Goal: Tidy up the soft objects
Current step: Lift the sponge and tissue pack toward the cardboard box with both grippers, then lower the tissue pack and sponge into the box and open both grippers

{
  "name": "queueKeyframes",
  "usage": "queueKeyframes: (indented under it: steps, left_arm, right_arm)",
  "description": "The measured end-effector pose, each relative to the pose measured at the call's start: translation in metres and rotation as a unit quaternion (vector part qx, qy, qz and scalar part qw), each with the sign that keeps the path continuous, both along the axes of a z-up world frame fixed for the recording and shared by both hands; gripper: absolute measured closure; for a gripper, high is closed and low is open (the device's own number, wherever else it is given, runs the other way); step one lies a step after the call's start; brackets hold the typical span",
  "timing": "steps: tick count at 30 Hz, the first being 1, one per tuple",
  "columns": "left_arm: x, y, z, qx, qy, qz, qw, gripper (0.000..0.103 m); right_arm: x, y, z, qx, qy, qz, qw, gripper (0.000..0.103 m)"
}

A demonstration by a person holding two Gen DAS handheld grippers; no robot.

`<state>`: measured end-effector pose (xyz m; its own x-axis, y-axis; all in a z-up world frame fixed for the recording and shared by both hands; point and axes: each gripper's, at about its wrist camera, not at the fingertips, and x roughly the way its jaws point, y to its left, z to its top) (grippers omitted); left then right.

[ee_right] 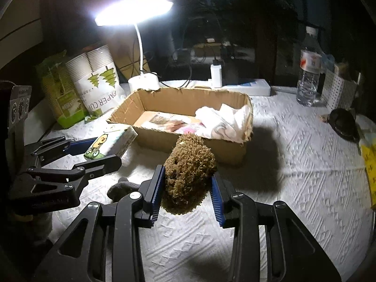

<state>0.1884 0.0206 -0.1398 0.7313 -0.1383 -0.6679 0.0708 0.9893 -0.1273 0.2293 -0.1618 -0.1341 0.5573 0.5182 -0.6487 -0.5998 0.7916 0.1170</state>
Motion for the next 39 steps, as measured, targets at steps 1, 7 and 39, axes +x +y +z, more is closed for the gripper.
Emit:
queueKeyframes:
  steps: [1, 7, 39]
  left_arm:
    - [0.000, 0.003, 0.001, 0.000, -0.002, 0.001, 1.0000, 0.047]
    - [-0.003, 0.019, 0.005, -0.001, -0.012, 0.010, 0.9999, 0.047]
    - [0.068, 0.037, 0.024, 0.004, -0.036, 0.016, 0.9992, 0.047]
  right_arm:
    - [0.000, 0.002, 0.001, -0.001, -0.001, 0.001, 1.000, 0.064]
    - [0.001, 0.016, 0.008, -0.007, -0.008, 0.009, 1.000, 0.064]
    - [0.083, 0.011, 0.026, -0.008, -0.028, -0.024, 0.999, 0.064]
